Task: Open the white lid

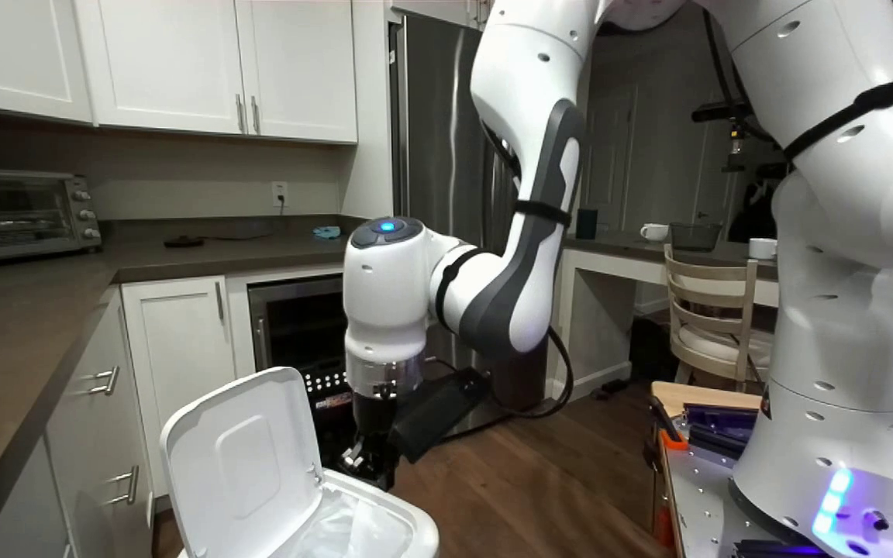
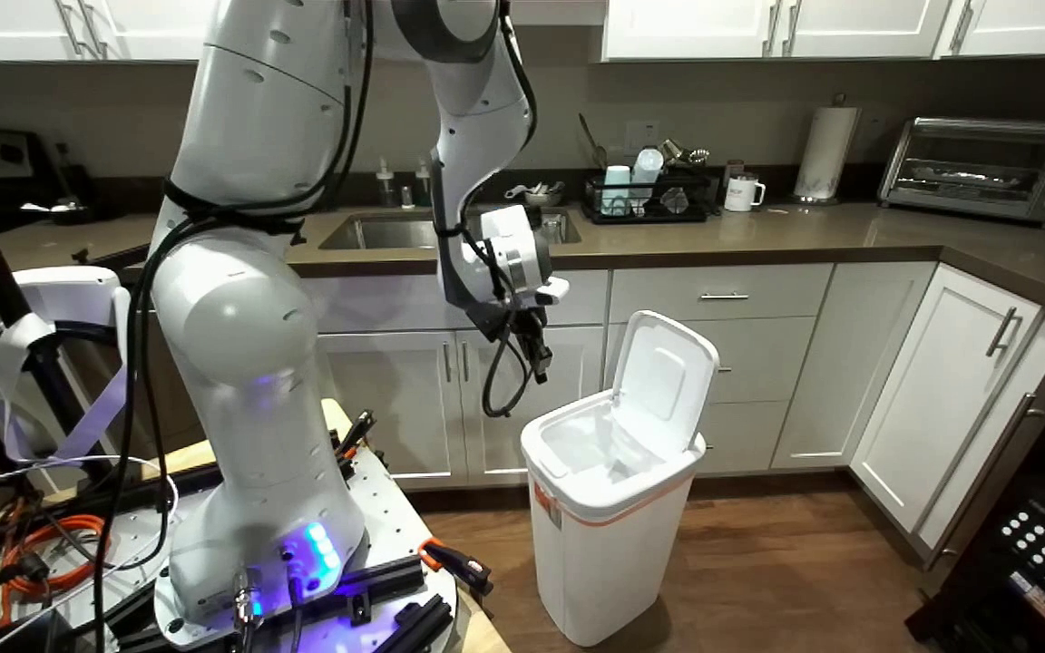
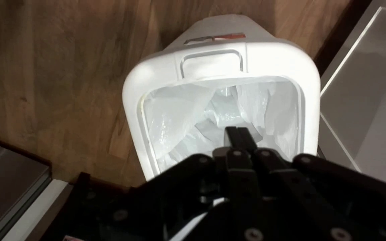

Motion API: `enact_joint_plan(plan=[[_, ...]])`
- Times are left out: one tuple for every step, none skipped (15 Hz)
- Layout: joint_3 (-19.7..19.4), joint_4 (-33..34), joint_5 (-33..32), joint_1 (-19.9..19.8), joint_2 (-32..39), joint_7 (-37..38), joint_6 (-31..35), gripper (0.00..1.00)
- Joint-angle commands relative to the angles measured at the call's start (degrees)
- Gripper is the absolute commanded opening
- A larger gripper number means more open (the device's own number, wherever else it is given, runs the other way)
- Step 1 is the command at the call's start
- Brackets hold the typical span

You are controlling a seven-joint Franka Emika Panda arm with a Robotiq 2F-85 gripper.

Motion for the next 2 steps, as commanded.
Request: enact_joint_plan(plan=[[9.02,-2.92,14.77,-5.48,-8.69,-11.6,-8.98,0.31],[10.55,-3.07,17.92,-6.09,-10.89,-13.35,-11.34,0.38]])
